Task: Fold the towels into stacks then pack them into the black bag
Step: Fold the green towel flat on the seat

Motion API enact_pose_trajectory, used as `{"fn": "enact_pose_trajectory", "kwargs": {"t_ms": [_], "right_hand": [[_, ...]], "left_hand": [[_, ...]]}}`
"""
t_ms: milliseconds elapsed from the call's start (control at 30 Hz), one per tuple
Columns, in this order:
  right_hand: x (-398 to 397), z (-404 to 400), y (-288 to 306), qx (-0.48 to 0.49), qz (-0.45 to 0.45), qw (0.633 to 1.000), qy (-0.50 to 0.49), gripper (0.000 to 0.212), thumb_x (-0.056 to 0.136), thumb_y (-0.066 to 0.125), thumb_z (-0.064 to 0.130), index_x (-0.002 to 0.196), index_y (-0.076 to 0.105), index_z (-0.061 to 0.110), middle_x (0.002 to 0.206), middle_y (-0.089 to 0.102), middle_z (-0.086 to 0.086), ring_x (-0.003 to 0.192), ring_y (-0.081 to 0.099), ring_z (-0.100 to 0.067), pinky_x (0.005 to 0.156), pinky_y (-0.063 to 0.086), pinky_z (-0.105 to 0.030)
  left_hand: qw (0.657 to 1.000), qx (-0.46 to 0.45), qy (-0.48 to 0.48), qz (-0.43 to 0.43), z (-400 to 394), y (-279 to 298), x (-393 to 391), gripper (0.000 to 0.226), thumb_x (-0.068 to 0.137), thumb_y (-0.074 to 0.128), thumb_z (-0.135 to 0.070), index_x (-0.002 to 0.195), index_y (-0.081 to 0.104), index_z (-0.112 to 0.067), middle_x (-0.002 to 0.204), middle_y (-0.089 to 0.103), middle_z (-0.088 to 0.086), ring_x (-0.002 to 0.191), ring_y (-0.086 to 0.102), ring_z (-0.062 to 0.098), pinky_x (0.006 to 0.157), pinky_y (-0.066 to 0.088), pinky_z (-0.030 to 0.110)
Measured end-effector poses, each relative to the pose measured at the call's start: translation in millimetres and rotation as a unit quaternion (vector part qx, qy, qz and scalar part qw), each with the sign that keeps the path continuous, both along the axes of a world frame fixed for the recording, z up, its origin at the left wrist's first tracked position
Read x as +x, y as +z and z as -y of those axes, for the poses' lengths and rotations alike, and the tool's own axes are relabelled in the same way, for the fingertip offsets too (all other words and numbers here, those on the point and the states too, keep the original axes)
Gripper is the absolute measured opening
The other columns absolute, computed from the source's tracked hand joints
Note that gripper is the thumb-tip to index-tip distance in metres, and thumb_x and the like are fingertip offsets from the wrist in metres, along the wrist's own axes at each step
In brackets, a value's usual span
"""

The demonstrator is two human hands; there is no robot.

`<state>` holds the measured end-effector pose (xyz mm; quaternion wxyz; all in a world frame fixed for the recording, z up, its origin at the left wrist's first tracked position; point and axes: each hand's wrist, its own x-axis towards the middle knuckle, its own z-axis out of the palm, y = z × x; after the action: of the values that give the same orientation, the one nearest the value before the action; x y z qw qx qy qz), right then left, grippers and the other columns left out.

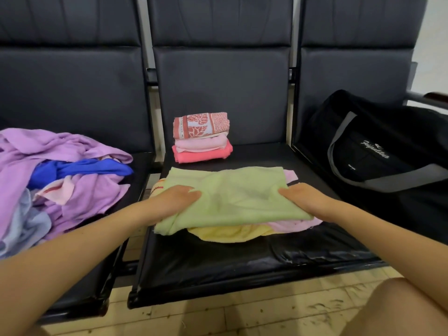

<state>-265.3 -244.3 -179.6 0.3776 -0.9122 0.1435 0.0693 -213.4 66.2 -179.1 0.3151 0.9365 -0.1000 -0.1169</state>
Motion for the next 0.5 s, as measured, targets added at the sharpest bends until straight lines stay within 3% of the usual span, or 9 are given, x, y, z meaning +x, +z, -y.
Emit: {"fn": "enact_pose_trajectory", "kwargs": {"t_ms": [100,133,233,400,500], "right_hand": [[2,-1,-3,-0.017,0.020,1.000,0.010,0.037,0.093,0.048,0.041,0.085,0.065,0.010,0.084,0.066,-0.002,0.078,0.059,-0.016,0.074,0.045,-0.032],[4,-3,-3,-0.015,0.041,0.999,0.014,0.037,0.096,0.047,0.038,0.083,0.064,0.007,0.080,0.064,-0.002,0.075,0.056,-0.016,0.069,0.042,-0.029],[10,-5,-4,-0.014,0.113,0.993,0.001,0.038,0.099,0.045,0.031,0.072,0.053,0.005,0.071,0.049,-0.008,0.069,0.044,-0.019,0.062,0.034,-0.032],[29,-9,-4,-0.006,0.191,0.981,-0.030,0.042,0.099,0.043,0.024,0.061,0.032,0.011,0.061,0.031,-0.005,0.057,0.028,-0.016,0.054,0.021,-0.034],[42,-11,-7,-0.013,0.202,0.978,-0.042,0.044,0.099,0.044,0.022,0.058,0.027,0.015,0.056,0.027,0.000,0.053,0.025,-0.014,0.051,0.019,-0.032]], "left_hand": [[0.999,0.014,-0.042,0.013,-2,-2,0,0.031,0.102,0.038,-0.035,0.096,0.062,-0.016,0.100,0.059,-0.006,0.096,0.051,0.014,0.069,0.036,0.017],[0.998,0.006,-0.047,0.031,-5,-3,2,0.035,0.101,0.039,-0.034,0.093,0.063,-0.011,0.097,0.061,-0.002,0.095,0.054,0.018,0.071,0.038,0.020],[0.993,0.018,-0.036,0.111,-17,-7,15,0.034,0.100,0.041,-0.035,0.075,0.057,-0.019,0.083,0.059,-0.004,0.089,0.056,0.021,0.072,0.037,0.030],[0.959,0.123,-0.038,0.251,-27,-9,34,0.027,0.099,0.043,-0.038,0.076,0.050,-0.025,0.074,0.052,-0.008,0.075,0.053,0.016,0.065,0.036,0.030],[0.935,0.186,-0.043,0.299,-30,-8,45,0.028,0.098,0.043,-0.041,0.084,0.056,-0.021,0.076,0.052,-0.007,0.077,0.055,0.018,0.064,0.038,0.031]]}}
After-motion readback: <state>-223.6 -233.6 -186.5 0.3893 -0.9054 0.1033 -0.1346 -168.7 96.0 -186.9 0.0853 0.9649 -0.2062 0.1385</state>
